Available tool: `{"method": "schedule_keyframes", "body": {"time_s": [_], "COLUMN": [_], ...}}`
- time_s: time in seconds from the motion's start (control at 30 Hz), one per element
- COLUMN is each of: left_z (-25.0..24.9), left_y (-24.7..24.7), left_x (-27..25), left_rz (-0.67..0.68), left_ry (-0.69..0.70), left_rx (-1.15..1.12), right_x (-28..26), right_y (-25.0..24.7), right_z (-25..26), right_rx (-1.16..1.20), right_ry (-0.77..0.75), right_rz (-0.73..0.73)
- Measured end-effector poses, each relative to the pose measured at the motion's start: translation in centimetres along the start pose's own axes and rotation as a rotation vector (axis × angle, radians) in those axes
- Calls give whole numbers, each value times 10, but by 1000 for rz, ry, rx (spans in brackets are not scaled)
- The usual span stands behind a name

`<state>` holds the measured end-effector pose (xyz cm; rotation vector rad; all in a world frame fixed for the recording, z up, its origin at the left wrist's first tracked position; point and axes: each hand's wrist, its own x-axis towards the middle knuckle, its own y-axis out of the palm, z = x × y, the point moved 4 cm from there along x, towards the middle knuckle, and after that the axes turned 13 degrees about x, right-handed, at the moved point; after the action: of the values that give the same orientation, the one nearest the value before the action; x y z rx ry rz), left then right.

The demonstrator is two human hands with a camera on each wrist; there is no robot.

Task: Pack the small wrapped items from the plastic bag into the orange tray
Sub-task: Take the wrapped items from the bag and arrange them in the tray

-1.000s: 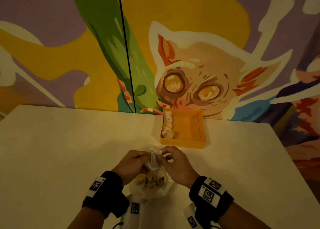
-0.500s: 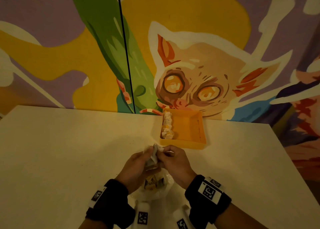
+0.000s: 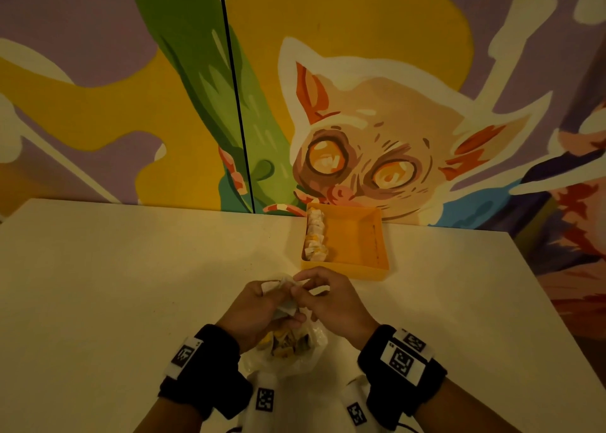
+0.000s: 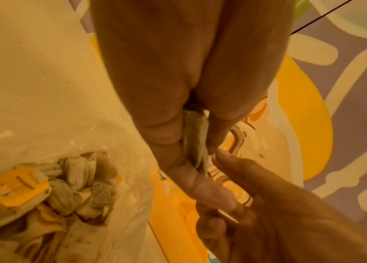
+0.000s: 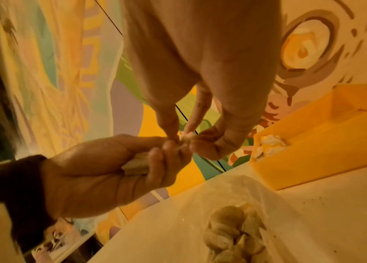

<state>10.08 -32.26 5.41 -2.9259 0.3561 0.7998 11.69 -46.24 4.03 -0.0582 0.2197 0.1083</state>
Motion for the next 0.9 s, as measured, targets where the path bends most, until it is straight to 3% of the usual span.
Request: {"method": "schedule_keyframes", "body": {"time_s": [0.2,0.5,0.67,0.9], "left_z": [-5,-5,-7,-14], "left_y": [-3,-7,-10,-9], "left_x": [-1,0,1,4], "left_rz": [-7,51,-12,-73], "left_ry": [-73,-31,40,89], "left_rx": [-165,-214,-243,-186], "right_x": [4,-7,-14,-18], "right_y": [-10,-6,-7,-11], "right_z": [2,26,34,34], "right_rx": [-25,15,95,120], "right_ry": [-108,-238,-321,-286], "right_rz": [-59,-16,23,82]}}
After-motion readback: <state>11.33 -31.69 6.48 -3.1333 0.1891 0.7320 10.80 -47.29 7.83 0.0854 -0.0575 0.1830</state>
